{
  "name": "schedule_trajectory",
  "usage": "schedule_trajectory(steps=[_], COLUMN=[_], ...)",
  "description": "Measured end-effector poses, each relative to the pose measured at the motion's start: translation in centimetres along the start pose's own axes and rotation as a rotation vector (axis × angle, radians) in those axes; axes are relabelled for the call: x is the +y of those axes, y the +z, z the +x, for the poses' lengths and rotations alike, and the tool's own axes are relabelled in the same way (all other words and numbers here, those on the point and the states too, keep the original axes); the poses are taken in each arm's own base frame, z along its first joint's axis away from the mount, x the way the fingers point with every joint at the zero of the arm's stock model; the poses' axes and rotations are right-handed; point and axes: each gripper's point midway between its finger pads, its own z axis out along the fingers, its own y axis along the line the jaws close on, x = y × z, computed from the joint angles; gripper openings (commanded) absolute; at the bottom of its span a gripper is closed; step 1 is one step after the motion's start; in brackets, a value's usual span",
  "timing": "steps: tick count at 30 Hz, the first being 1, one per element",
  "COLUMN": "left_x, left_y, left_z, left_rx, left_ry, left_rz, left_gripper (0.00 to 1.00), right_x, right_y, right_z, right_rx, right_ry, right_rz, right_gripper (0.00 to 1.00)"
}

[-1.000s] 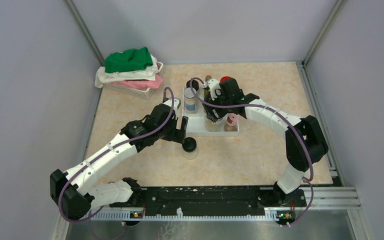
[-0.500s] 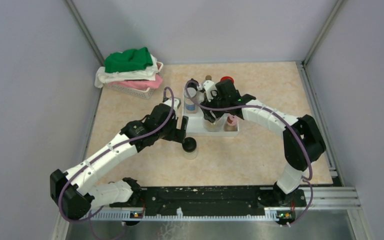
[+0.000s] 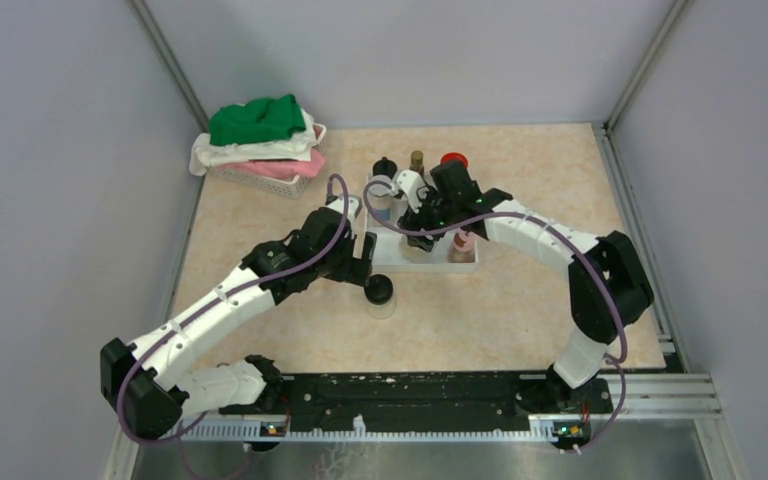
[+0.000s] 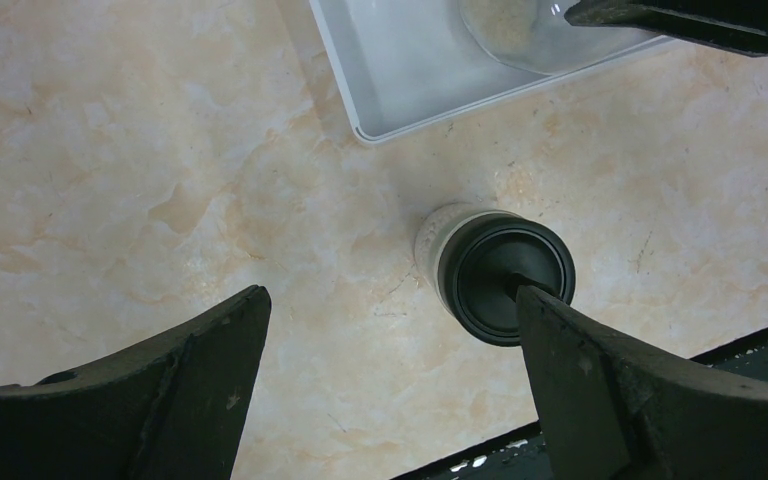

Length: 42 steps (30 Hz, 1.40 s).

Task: Organize the condiment bottles
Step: Adjust the bottle in the storage box.

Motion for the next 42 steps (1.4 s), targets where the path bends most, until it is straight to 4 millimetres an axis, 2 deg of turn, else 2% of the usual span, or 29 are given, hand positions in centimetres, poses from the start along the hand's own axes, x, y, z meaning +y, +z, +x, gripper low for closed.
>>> schedule_trajectory(steps=[7,13,27,40,42], left_x=[0.0,0.0,0.0,0.1,0.2], left_y=[0.4,0.9,1.1,1.1,1.1], left_z=[0.1,0.5,0.5,0.4,0.3], left_rx=[0.01,0.03,0.033,0.027,0.026], left_ry=[0.004,0.008,0.009,0.022,0.025], left_rz=[-0.004,-0.012,-0.013,-0.015,-0.019], left_gripper=[0.99,0.99,0.99,0.99,0.99], right_x=[1.2,1.4,1.2,1.3,1.4], right_y=[-0.6,-0.5,-0.1,2.0,2.5], right_z=[0.4,0.9,0.2,-2.7,-3.1], right_rx=[0.01,0.032,0.02,0.0,-0.006], right_ry=[-0.073,-0.083,-0.076,-0.073,-0.071], right_rz=[-0.065,-0.073,-0.045,-0.102,-0.117], right_gripper=[0.71,0.65,0.63,0.65,0.69])
